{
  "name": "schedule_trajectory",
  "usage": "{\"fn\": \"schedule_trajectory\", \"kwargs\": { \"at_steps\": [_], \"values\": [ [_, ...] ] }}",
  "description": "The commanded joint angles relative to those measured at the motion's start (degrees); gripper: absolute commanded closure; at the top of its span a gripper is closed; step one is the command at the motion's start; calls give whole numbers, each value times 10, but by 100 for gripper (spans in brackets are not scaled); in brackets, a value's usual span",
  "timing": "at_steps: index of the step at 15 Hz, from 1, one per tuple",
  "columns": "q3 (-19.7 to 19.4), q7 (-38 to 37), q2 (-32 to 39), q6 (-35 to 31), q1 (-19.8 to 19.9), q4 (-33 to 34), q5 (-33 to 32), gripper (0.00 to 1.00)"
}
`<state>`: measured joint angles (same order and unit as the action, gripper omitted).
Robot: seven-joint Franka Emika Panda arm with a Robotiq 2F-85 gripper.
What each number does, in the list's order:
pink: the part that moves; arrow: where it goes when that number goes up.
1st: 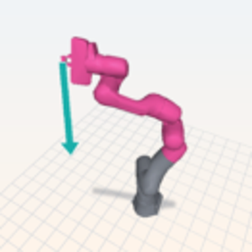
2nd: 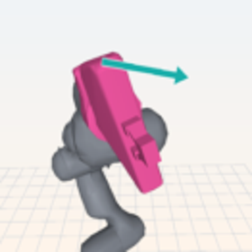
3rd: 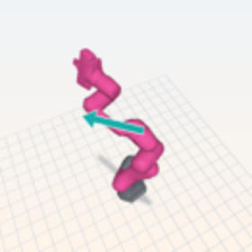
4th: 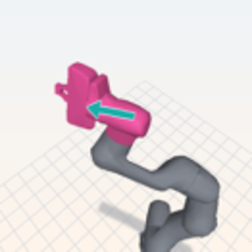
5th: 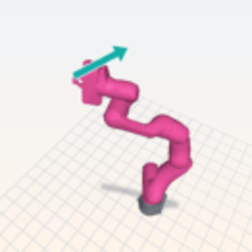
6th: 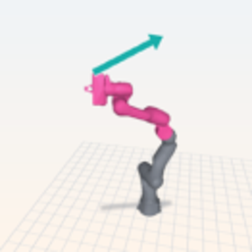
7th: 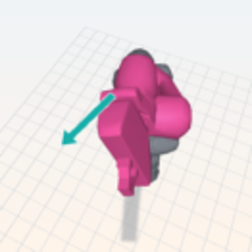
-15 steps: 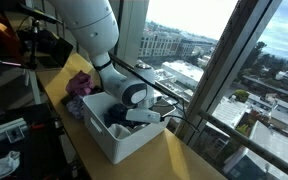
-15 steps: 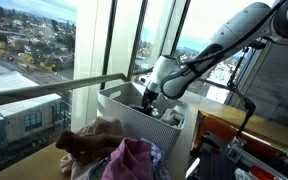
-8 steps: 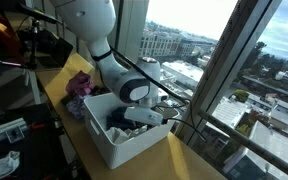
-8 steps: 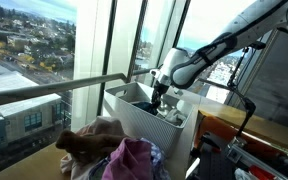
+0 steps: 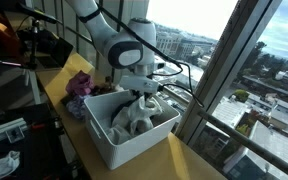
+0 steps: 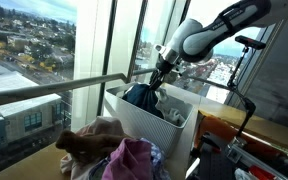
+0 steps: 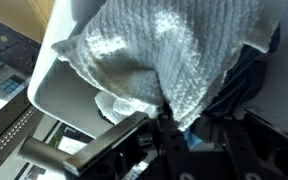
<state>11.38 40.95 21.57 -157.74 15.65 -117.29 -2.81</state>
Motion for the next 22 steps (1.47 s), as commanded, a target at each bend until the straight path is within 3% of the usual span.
{"fn": "schedule_trajectory", "kwargs": {
  "at_steps": [1, 6, 10, 16, 22],
  "values": [
    [44, 67, -103, 51, 5, -21, 93, 96],
    [12, 118, -201, 131, -60, 33, 181, 96],
    [-10, 99, -268, 191, -132, 75, 196, 96],
    [-4, 69, -319, 200, -242, -5, 184, 96],
    [-4, 56, -289, 185, -284, -85, 186, 96]
  ]
}}
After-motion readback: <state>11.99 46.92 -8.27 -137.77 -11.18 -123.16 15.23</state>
